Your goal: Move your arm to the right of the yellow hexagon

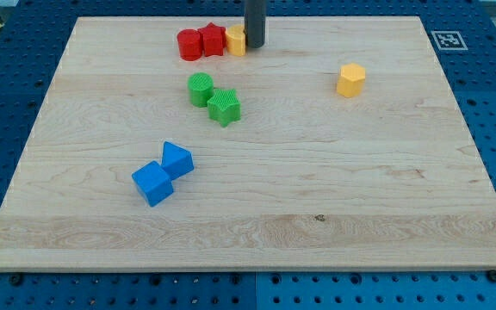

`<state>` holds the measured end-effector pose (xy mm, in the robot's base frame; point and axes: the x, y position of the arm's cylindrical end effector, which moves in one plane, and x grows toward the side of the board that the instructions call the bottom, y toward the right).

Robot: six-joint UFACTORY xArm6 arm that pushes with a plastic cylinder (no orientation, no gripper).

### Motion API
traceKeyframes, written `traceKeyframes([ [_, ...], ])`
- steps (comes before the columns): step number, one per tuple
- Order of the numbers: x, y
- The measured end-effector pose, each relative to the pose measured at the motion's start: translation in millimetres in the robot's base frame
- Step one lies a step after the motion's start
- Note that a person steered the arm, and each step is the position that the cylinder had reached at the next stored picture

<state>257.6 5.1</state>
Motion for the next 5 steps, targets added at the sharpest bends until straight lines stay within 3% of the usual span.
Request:
traceKeyframes([
  [1, 0.0, 0.2],
  [3, 2.0, 89.6],
  [5, 2.0, 91.1],
])
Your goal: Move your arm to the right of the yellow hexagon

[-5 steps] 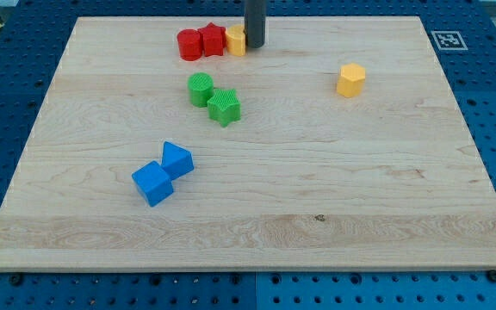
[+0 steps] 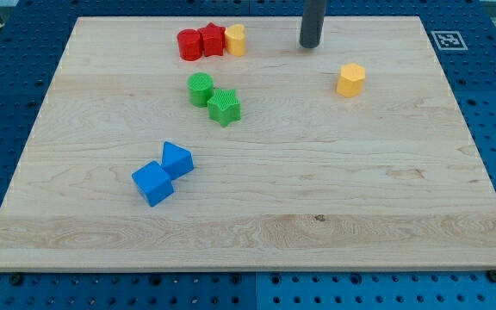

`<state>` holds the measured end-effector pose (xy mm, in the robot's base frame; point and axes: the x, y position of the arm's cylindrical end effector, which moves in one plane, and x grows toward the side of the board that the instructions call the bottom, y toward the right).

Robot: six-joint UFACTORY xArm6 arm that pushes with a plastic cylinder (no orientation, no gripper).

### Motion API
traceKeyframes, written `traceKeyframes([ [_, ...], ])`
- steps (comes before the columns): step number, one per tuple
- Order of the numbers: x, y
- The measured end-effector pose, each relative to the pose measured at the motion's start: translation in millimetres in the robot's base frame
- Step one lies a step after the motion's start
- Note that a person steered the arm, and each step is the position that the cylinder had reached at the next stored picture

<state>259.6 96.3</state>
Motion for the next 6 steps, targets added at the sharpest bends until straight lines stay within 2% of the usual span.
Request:
traceKeyframes([
  [2, 13.8, 0.0],
  [3, 35.2, 28.3],
  [6, 46.2, 139.9],
])
